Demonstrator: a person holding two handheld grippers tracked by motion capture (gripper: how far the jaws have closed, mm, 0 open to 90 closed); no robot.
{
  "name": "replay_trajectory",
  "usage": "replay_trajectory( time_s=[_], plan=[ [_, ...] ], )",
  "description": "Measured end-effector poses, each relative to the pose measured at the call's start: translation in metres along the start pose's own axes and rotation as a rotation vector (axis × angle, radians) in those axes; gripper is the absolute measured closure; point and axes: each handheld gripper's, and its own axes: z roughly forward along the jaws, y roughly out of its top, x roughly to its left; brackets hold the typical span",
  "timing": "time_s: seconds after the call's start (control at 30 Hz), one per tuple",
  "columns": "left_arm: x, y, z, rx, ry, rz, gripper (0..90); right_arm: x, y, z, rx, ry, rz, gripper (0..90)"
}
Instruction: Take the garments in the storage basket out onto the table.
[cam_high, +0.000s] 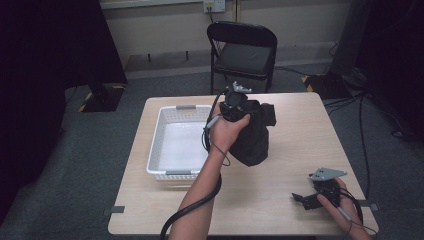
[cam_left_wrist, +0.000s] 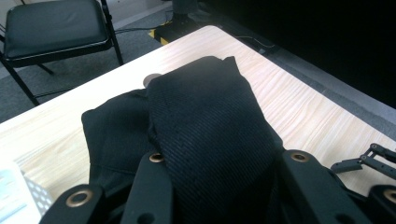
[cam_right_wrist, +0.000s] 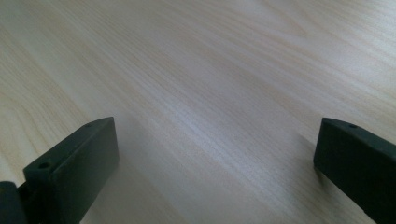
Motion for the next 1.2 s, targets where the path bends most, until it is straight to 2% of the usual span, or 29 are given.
replay_trajectory(
  time_s=[0.57,1.2],
  plan=[
    [-0.012,0.007,0.02,0.0,-0.017,0.015,68.2,0.0,0.0,0.0,0.0,0.0,0.002,0.0],
    [-0.026,0.008,0.047,0.009,-0.041,0.024,68.2,0.0,0.0,0.0,0.001,0.0,0.002,0.0]
  ],
)
